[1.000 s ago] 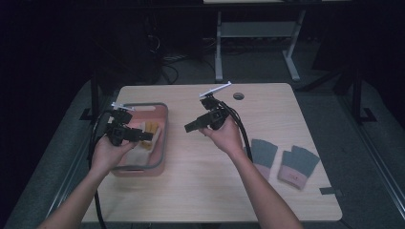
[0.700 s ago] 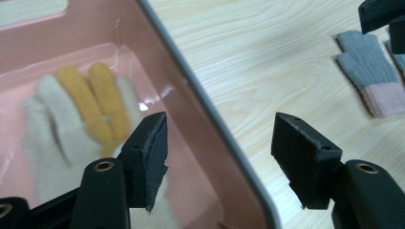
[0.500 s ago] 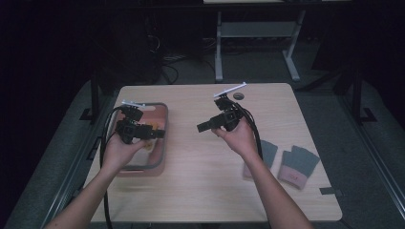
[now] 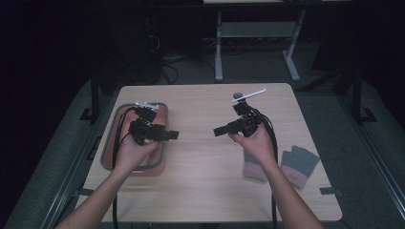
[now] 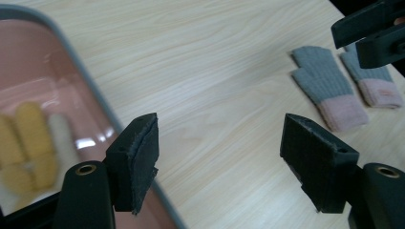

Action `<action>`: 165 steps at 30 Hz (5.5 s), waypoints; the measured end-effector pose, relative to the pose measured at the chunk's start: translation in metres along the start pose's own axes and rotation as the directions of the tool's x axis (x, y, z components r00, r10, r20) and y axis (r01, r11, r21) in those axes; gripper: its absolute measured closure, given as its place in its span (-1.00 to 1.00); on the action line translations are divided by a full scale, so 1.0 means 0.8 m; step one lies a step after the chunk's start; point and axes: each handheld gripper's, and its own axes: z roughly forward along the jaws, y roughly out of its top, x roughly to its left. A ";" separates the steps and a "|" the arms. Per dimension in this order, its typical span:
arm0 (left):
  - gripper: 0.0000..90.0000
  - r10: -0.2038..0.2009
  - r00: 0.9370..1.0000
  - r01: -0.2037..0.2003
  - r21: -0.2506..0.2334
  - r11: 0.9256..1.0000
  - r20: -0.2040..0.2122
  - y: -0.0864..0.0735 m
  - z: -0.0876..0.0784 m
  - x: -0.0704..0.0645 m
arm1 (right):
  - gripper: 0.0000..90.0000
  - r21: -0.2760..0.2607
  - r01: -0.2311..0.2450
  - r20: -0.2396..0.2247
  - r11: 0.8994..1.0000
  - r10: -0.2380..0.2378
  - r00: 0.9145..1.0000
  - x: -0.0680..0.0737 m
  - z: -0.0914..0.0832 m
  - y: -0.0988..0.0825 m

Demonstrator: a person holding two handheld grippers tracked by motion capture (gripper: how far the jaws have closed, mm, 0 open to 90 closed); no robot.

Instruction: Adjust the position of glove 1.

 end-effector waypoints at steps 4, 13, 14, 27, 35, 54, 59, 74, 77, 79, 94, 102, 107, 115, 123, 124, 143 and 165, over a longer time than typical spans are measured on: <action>-0.37 0.012 1.000 -0.012 0.003 1.000 0.017 0.001 0.009 -0.012 | 0.03 -0.004 -0.016 0.012 1.000 0.016 1.000 -0.009 -0.009 -0.013; -0.41 0.042 0.998 -0.042 -0.006 0.999 0.045 0.001 0.023 -0.038 | 0.00 -0.020 -0.055 0.036 0.998 0.055 0.998 -0.033 -0.028 -0.045; -0.41 0.043 0.998 -0.043 -0.006 0.999 0.051 0.001 0.027 -0.044 | 0.01 -0.021 -0.057 0.035 0.998 0.058 0.998 -0.036 -0.030 -0.048; -0.43 0.078 0.993 -0.078 -0.003 0.997 0.088 -0.001 0.045 -0.072 | 0.02 -0.037 -0.076 0.107 0.996 0.080 0.991 -0.064 -0.056 -0.082; -0.43 0.077 0.989 -0.077 -0.003 0.997 0.125 -0.001 0.068 -0.083 | 0.01 -0.045 -0.110 0.124 0.993 0.115 0.986 -0.081 -0.067 -0.104; -0.44 0.102 0.982 -0.101 -0.014 0.995 0.159 0.001 0.090 -0.107 | 0.01 -0.041 -0.161 0.206 0.986 0.166 0.964 -0.117 -0.092 -0.144; -0.45 0.100 0.981 -0.099 -0.013 0.995 0.166 0.001 0.094 -0.112 | 0.01 -0.042 -0.177 0.228 0.983 0.182 0.957 -0.128 -0.098 -0.157; -0.46 0.126 0.969 -0.131 0.009 0.991 0.212 -0.001 0.122 -0.141 | 0.05 -0.045 -0.199 0.287 0.979 0.203 0.936 -0.151 -0.110 -0.188; -0.46 0.135 0.967 -0.144 0.027 0.989 0.214 -0.003 0.129 -0.146 | 0.06 -0.045 -0.206 0.303 0.977 0.210 0.929 -0.156 -0.112 -0.193; -0.46 0.139 0.966 -0.149 0.030 0.988 0.217 -0.004 0.132 -0.148 | 0.07 -0.040 -0.215 0.322 0.976 0.216 0.922 -0.160 -0.112 -0.196; -0.47 0.147 0.964 -0.161 0.047 0.986 0.221 -0.012 0.145 -0.158 | 0.21 0.021 -0.186 0.450 0.982 0.157 0.879 -0.172 -0.099 -0.213; -0.47 0.153 0.963 -0.169 0.056 0.984 0.222 -0.017 0.149 -0.159 | 0.37 0.004 -0.198 0.439 0.980 0.176 0.881 -0.173 -0.098 -0.217; -0.46 0.152 0.964 -0.169 0.065 0.983 0.219 -0.019 0.152 -0.161 | 0.46 0.016 -0.195 0.448 0.981 0.167 0.879 -0.172 -0.096 -0.214; -0.46 0.157 0.962 -0.176 0.070 0.982 0.222 -0.020 0.156 -0.164 | 0.63 0.016 -0.207 0.436 0.978 0.179 0.882 -0.176 -0.097 -0.213; -0.46 0.154 0.960 -0.172 0.059 0.983 0.234 -0.021 0.157 -0.166 | 0.78 0.009 -0.238 0.410 0.971 0.213 0.887 -0.181 -0.099 -0.212; -0.46 0.153 0.960 -0.171 0.058 0.984 0.234 -0.021 0.158 -0.166 | 0.80 0.004 -0.240 0.410 0.971 0.217 0.886 -0.181 -0.099 -0.212; -0.46 0.150 0.964 -0.165 0.049 0.985 0.221 -0.021 0.151 -0.156 | 0.85 0.004 -0.188 0.415 0.982 0.170 0.894 -0.163 -0.104 -0.207; -0.46 0.139 0.969 -0.153 0.051 0.987 0.206 -0.024 0.149 -0.147 | 0.94 0.005 -0.084 0.384 0.996 0.076 0.920 -0.112 -0.093 -0.168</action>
